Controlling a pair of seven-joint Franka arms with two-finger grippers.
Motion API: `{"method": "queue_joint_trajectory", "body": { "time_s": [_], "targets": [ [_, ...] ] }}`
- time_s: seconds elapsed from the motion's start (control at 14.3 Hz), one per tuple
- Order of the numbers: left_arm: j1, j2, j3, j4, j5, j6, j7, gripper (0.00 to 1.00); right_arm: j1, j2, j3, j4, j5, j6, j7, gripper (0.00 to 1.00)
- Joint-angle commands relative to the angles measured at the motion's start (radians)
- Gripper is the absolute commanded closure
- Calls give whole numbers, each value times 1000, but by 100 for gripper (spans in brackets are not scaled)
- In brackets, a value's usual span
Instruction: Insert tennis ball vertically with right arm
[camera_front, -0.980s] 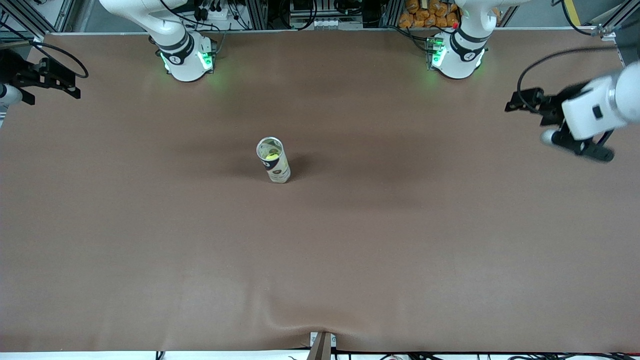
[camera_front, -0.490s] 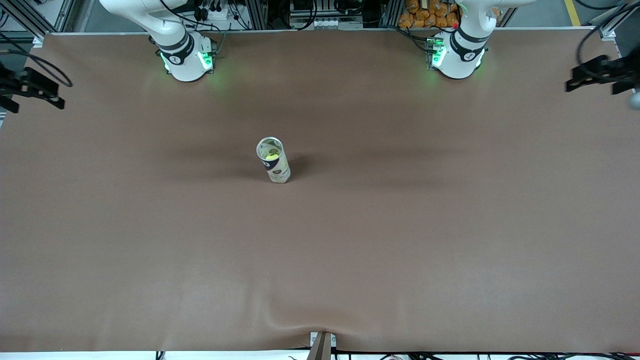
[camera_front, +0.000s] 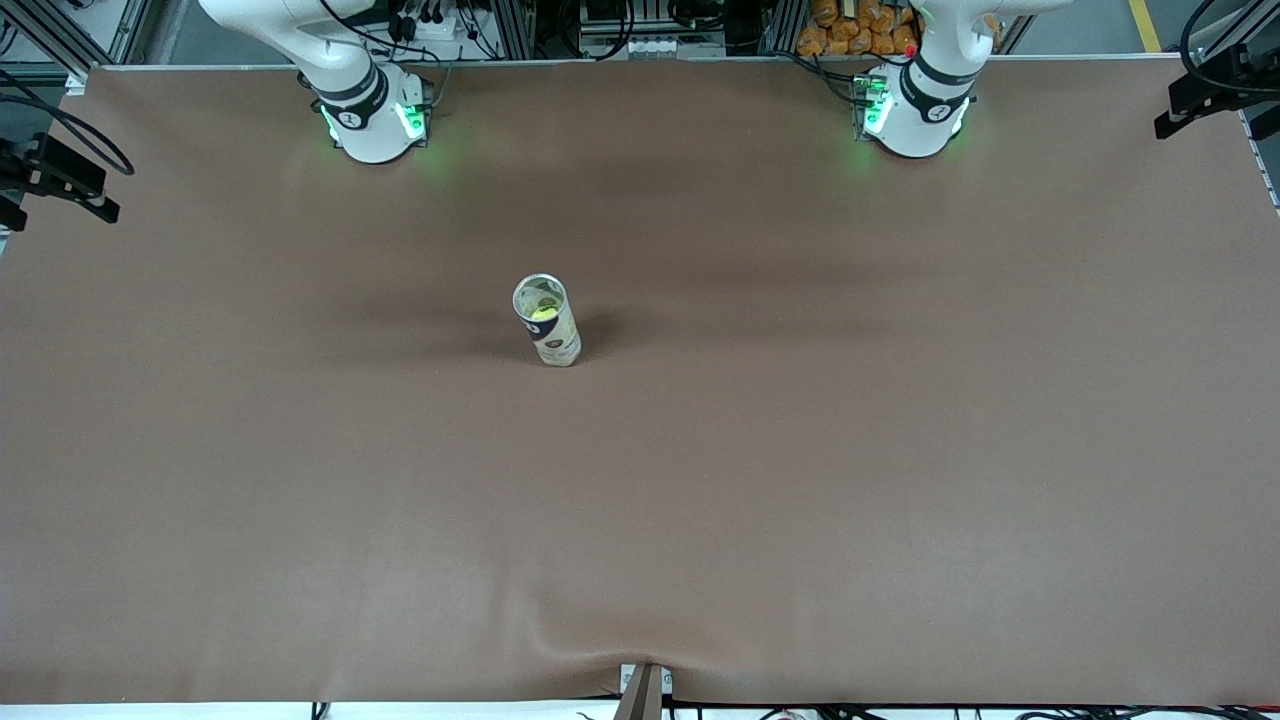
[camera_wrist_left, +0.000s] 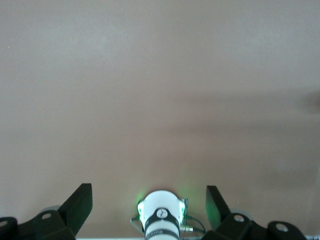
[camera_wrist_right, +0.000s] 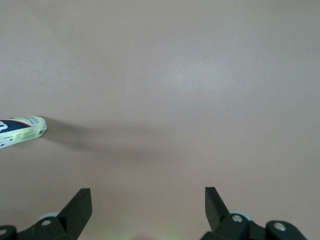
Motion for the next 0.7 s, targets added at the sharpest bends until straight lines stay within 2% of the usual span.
{"method": "queue_joint_trajectory", "body": {
  "time_s": [0.0,0.35,0.63],
  "targets": [
    [2,-12,-3,-37,15,48,-5,0,-1,10,3,0,20,5,-6,0],
    [0,83,-5,37,21,83,0,0,-4,17,3,23,20,28,-7,0],
    [0,79,-8,37,23,88,-3,0,1,39,3,47,18,50,-7,0]
  ]
}}
